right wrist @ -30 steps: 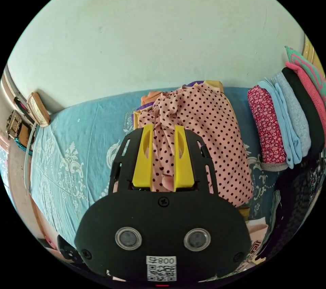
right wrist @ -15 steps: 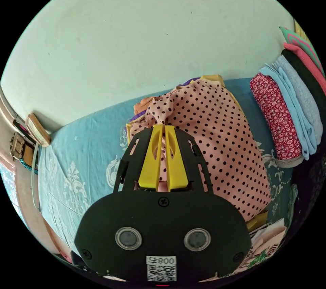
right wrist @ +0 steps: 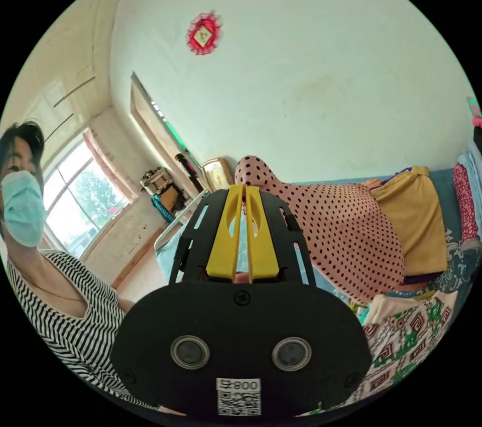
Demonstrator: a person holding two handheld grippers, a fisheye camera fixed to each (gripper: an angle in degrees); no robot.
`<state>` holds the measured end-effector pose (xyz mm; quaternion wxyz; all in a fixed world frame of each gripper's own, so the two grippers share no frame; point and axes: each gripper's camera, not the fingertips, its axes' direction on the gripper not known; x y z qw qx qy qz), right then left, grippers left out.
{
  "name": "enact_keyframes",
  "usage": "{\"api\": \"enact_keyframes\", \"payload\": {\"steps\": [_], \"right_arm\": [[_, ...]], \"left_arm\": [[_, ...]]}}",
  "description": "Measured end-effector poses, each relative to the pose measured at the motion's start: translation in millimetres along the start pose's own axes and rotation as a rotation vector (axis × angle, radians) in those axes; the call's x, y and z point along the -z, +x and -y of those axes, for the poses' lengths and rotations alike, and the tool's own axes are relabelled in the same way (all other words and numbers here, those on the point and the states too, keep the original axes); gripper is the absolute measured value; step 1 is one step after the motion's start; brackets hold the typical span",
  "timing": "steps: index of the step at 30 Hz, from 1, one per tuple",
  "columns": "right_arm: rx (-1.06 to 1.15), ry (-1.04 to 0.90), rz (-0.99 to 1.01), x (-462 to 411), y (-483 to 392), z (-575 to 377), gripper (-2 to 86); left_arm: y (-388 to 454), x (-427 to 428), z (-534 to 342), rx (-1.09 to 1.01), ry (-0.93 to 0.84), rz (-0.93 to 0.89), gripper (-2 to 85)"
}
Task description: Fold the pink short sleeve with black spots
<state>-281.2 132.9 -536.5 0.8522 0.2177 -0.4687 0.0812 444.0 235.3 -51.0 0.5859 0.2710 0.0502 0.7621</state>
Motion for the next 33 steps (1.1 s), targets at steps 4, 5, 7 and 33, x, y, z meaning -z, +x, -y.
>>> {"api": "enact_keyframes", "payload": {"steps": [4,5,7,33], "right_arm": [[0.004,0.035,0.136,43,-87,-49,0.4],[0.005,0.043,0.166,54,-110,-64,0.4],[0.010,0.055,0.188,70,-143,-87,0.3],[0.103,0.128,0.286,121,-411,-289,0.1]], "left_arm": [[59,77,-9,0.044,0.129,0.005,0.6],[77,95,-13,0.053,0.159,0.015,0.8],[103,120,-20,0.065,0.207,0.017,1.3],[568,20,65,-0.269,0.143,0.376,11.5]]}}
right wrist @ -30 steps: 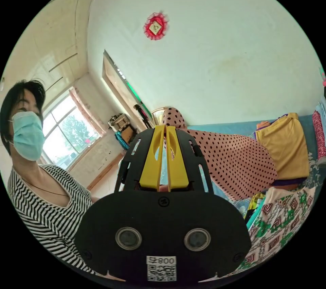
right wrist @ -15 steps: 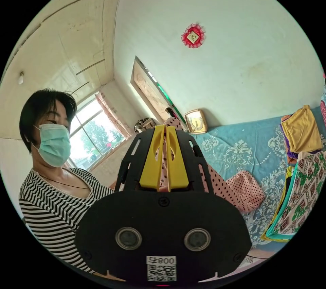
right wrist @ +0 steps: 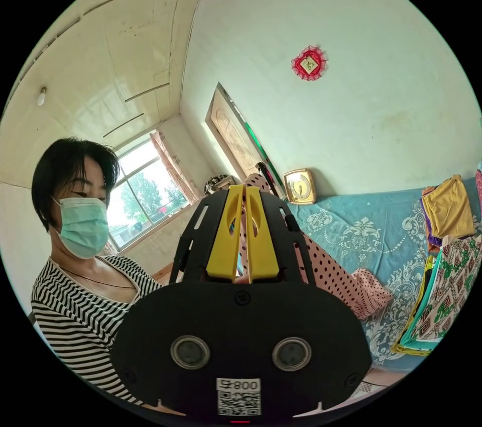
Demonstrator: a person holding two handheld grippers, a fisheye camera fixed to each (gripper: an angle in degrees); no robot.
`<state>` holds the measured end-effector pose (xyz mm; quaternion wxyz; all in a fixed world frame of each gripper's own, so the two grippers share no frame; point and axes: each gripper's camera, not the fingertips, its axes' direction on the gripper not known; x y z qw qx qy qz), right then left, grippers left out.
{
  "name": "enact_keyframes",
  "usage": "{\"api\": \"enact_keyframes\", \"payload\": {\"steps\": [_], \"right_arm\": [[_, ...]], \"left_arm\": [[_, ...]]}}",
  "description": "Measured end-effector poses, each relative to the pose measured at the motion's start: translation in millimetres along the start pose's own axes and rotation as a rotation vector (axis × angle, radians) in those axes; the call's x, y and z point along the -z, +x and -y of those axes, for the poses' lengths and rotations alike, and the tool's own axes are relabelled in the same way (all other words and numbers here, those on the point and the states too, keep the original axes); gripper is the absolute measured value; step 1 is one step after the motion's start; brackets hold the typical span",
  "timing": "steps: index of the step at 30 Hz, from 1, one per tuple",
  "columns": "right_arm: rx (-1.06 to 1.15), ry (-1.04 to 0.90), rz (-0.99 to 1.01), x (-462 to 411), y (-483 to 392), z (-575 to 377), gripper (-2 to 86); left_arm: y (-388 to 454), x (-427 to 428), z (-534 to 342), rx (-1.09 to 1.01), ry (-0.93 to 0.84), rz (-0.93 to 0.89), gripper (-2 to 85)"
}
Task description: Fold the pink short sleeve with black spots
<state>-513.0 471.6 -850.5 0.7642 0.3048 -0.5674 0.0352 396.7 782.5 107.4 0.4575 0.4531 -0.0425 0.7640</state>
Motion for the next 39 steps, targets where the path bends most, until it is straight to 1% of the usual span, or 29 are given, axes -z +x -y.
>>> {"api": "enact_keyframes", "payload": {"steps": [2,4,6,9,13,16,21,26,32,39], "right_arm": [[0.005,0.008,0.004,-1,-12,-9,0.1],[0.005,0.013,0.002,-2,-20,-16,0.1],[0.009,0.019,-0.002,0,-27,-23,0.2],[0.013,0.035,-0.015,6,-36,-35,0.2],[0.005,0.079,-0.042,23,-45,-53,0.2],[-0.002,0.119,-0.044,36,-50,-66,0.2],[-0.011,0.148,-0.036,51,-57,-88,0.2],[0.004,0.149,0.001,58,-70,-108,0.2],[0.050,0.137,0.048,65,-91,-125,0.2],[0.139,0.118,0.087,75,-123,-137,0.2]], "left_arm": [[32,-1,35,-0.023,-0.019,0.086,7.6],[53,10,55,-0.024,0.004,0.137,4.6],[71,25,71,-0.022,0.033,0.143,3.5],[90,59,89,0.034,0.092,0.134,2.6],[110,130,110,0.135,0.218,0.136,2.0],[132,192,126,0.154,0.319,0.152,1.8],[189,289,156,0.122,0.459,0.229,1.7],[275,381,188,0.049,0.588,0.317,1.6],[371,455,211,-0.003,0.706,0.383,1.5],[468,527,232,-0.055,0.802,0.440,1.4]]}}
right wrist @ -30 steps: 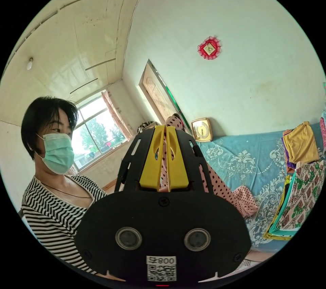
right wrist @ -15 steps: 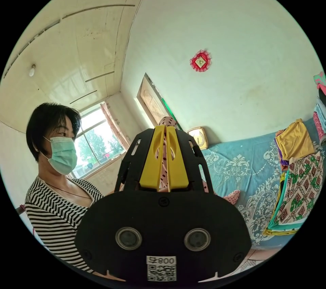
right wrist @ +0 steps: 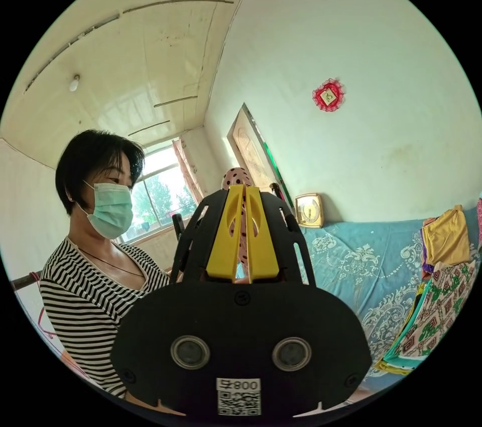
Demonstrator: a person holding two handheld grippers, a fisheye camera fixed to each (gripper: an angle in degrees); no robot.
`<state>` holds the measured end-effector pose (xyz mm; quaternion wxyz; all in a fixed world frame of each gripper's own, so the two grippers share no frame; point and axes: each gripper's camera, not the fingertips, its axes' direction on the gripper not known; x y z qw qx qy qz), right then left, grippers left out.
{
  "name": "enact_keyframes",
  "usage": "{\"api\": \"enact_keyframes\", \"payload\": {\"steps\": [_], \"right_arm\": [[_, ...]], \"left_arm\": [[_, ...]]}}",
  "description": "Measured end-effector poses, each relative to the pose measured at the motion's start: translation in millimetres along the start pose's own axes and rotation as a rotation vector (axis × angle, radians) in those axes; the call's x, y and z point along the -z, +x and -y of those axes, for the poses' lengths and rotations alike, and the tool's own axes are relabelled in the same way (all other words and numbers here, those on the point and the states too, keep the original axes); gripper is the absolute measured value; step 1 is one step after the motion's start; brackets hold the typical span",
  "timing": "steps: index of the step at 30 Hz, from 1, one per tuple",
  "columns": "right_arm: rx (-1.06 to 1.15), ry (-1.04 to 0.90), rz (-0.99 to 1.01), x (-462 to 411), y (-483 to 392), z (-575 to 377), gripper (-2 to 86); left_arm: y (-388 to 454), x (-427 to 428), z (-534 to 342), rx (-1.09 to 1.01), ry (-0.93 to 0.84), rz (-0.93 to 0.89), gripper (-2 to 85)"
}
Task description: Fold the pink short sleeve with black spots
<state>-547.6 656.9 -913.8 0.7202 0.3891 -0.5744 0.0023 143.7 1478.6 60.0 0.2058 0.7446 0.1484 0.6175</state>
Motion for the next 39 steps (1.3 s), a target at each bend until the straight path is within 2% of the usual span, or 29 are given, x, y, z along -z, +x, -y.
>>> {"api": "enact_keyframes", "payload": {"steps": [11,20,29,39], "right_arm": [[0.179,0.013,0.073,30,-65,-6,0.3],[0.321,0.062,0.128,63,-103,-20,0.3],[0.412,0.052,0.148,85,-107,-27,0.3],[0.402,0.065,0.156,99,-59,-14,0.2]], "left_arm": [[107,122,139,-0.173,0.246,0.088,1.3],[166,194,175,-0.229,0.370,0.136,1.3],[179,222,193,-0.231,0.414,0.155,1.2],[152,199,216,-0.233,0.398,0.150,1.2]]}}
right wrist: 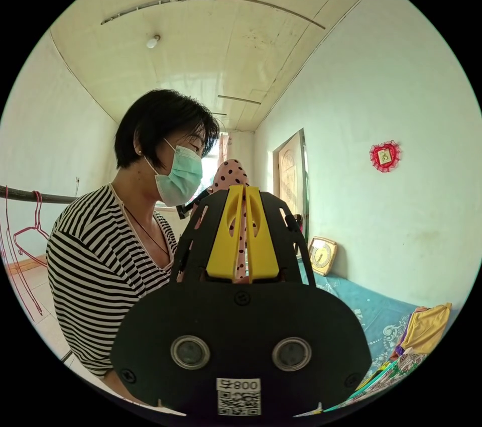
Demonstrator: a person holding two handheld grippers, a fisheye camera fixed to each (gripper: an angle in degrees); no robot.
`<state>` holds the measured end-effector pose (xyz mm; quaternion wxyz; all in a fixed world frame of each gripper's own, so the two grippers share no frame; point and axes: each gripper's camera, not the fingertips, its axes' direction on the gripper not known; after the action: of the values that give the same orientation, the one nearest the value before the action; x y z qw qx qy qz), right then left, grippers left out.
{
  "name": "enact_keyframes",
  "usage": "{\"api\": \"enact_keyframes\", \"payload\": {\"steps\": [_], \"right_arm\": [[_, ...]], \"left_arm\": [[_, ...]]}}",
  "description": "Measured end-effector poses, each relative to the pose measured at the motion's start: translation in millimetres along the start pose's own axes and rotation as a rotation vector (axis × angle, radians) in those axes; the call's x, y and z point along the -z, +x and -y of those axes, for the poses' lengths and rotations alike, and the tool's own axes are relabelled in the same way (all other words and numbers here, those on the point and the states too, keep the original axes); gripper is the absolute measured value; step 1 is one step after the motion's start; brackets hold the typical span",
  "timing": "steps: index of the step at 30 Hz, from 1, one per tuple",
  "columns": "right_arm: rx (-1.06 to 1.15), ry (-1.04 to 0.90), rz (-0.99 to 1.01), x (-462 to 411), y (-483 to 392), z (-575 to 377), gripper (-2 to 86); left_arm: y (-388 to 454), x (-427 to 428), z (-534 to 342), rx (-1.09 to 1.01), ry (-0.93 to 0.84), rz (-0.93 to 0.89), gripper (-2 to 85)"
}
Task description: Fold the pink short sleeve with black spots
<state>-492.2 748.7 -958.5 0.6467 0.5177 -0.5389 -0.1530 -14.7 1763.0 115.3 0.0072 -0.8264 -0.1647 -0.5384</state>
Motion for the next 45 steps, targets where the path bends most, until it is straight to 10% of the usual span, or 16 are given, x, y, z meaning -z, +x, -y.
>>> {"api": "enact_keyframes", "payload": {"steps": [24,35,45], "right_arm": [[-0.093,-0.105,-0.112,9,300,-17,0.2],[-0.576,-0.501,-0.343,-56,715,-162,0.2],[-1.095,-0.691,-0.385,-4,901,-377,1.2]], "left_arm": [[-211,-268,-142,0.047,-0.207,-0.011,1.1],[-409,-661,-538,0.363,-0.989,0.017,1.8],[-496,-692,-856,0.445,-1.619,0.034,3.5]]}}
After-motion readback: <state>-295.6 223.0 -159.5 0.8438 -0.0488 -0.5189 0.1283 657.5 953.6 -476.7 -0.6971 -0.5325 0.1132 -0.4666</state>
